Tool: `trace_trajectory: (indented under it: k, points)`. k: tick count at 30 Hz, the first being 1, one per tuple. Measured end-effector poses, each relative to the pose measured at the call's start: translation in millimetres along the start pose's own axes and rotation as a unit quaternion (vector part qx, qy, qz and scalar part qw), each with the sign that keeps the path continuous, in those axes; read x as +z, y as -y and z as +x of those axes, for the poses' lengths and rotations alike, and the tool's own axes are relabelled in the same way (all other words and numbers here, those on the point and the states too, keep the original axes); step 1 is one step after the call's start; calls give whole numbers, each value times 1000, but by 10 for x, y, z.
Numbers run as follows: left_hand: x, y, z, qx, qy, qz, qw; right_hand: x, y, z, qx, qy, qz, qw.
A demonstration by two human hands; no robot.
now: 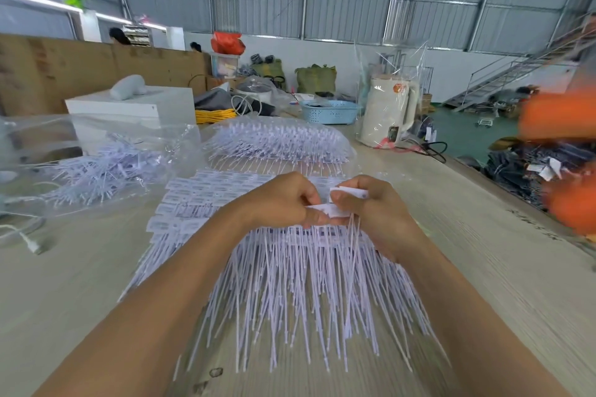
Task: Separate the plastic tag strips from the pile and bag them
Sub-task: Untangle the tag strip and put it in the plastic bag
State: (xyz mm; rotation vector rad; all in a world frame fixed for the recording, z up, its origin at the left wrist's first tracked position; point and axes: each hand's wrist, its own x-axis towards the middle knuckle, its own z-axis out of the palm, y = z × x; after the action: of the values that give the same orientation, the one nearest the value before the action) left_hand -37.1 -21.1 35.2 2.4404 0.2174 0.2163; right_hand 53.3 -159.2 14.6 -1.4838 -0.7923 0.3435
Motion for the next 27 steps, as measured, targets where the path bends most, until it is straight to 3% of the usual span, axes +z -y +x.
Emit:
trace_trajectory:
  k: [5, 10, 16, 20, 24, 27]
  points:
    - [-3, 38, 5, -12, 22, -46, 999, -46, -11, 32, 38, 25, 35, 998]
    - [20, 55, 12, -4, -13, -10, 1000, -56, -37, 6, 15, 74, -41, 996]
    - [28, 21, 61, -32, -39, -57, 997, -22, -15, -21, -71, 46, -113, 990]
    - [-16, 34, 42, -37, 13, -157, 987, 8, 4, -51, -152, 33, -195, 968]
    - [-61, 41, 23, -39, 27, -209, 977, 47, 7, -85, -186, 27, -194, 963]
    - [-119, 53, 3, -28, 63, -219, 973, -11, 16, -26, -172, -50, -223, 958]
